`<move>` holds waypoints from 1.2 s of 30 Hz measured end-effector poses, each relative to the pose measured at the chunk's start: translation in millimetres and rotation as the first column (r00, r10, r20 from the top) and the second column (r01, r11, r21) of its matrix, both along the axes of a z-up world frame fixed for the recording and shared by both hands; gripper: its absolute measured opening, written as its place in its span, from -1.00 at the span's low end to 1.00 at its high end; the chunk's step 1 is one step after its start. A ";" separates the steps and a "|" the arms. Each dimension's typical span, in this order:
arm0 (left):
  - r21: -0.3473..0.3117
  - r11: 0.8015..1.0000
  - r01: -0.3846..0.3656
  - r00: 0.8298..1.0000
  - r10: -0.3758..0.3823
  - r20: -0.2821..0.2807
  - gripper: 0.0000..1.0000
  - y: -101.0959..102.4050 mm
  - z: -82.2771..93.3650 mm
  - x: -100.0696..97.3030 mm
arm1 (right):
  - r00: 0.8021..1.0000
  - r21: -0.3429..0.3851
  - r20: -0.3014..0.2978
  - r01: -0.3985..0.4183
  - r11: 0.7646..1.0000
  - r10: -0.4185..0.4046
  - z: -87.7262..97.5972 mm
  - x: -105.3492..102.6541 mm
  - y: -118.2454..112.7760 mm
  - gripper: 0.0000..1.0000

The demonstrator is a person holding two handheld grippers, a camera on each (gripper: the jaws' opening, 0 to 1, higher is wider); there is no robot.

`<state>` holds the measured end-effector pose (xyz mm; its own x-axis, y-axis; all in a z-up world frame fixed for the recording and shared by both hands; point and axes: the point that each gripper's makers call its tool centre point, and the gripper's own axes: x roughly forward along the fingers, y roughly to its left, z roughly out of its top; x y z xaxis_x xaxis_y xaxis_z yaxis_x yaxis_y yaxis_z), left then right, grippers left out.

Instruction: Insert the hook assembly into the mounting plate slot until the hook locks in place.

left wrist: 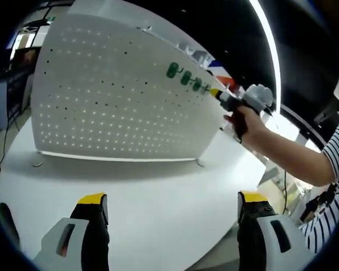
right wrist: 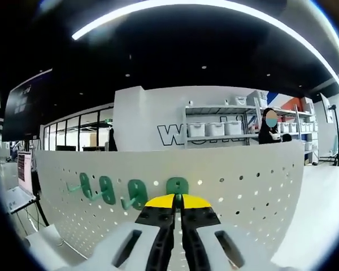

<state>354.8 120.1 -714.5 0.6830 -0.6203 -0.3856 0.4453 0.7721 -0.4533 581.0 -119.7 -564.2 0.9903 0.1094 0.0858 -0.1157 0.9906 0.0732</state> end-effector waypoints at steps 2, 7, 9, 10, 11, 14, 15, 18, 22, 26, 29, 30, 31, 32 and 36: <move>0.002 1.000 0.002 1.000 -0.002 0.001 0.93 0.0 0.2 -0.2 | 1.000 -0.001 0.007 0.004 1.000 -0.004 -0.1 -0.5 -0.1 -1.00; 0.003 1.000 -0.001 1.000 0.001 0.004 0.93 2.2 1.2 0.5 | 1.000 0.052 0.018 0.004 0.999 -0.005 -0.2 -1.3 -1.1 -1.00; 0.004 1.000 -0.002 1.000 0.002 0.002 0.93 3.0 1.0 0.8 | 1.000 0.151 0.012 -0.012 0.988 0.010 -0.1 -2.7 0.2 -1.00; 0.004 1.000 -0.003 1.000 0.003 0.003 0.93 2.8 1.1 0.7 | 1.000 0.154 0.018 -0.022 0.988 0.020 1.2 -3.1 0.8 -1.00; 0.003 1.000 -0.002 1.000 0.002 0.002 0.93 2.5 1.0 0.7 | 0.999 0.148 0.031 -0.023 0.989 0.019 3.9 -3.9 1.9 -1.00; 0.002 1.000 0.003 1.000 -0.003 0.001 0.93 0.4 0.6 1.0 | 1.000 0.118 0.021 -0.010 0.993 0.008 5.6 -3.6 1.9 -1.00; 0.001 1.000 0.004 1.000 -0.004 0.001 0.93 -0.3 0.7 1.1 | 1.000 0.115 0.026 -0.008 0.993 0.005 5.3 -3.2 0.9 -1.00; -0.001 1.000 0.007 1.000 -0.007 0.002 0.92 -2.4 1.6 1.1 | 1.000 0.089 0.026 -0.004 0.996 0.002 4.6 -2.5 0.0 -1.00; 0.000 1.000 0.005 1.000 -0.005 0.002 0.92 -0.7 1.4 1.2 | 0.999 0.052 0.041 -0.001 0.999 -0.001 7.1 -3.3 0.7 -1.00; 0.004 1.000 0.004 1.000 -0.004 -0.002 0.93 1.3 0.4 0.9 | 0.999 0.044 0.050 0.005 0.999 -0.007 7.5 -3.7 0.4 -1.00; 0.007 1.000 0.005 1.000 -0.005 -0.002 0.93 2.2 -0.2 0.8 | 0.997 -0.008 0.075 0.000 1.000 0.001 12.7 -6.2 6.2 -1.00; 0.008 1.000 0.004 1.000 -0.004 -0.003 0.93 2.3 -0.5 0.8 | 0.997 -0.013 0.079 -0.006 1.000 0.007 13.9 -6.8 8.6 -1.00; 0.007 1.000 0.004 1.000 -0.004 -0.004 0.93 2.5 -0.8 0.9 | 0.997 -0.015 0.083 -0.004 1.000 0.005 14.6 -7.5 9.4 -1.00; 0.007 1.000 0.004 1.000 -0.004 -0.005 0.93 2.4 -0.9 0.9 | 0.996 -0.012 0.087 -0.004 1.000 0.005 15.8 -7.5 9.1 -1.00; 0.007 1.000 0.003 1.000 -0.003 -0.004 0.93 2.4 -1.1 0.7 | 0.996 -0.015 0.092 0.004 1.000 -0.003 17.3 -4.7 6.7 -1.00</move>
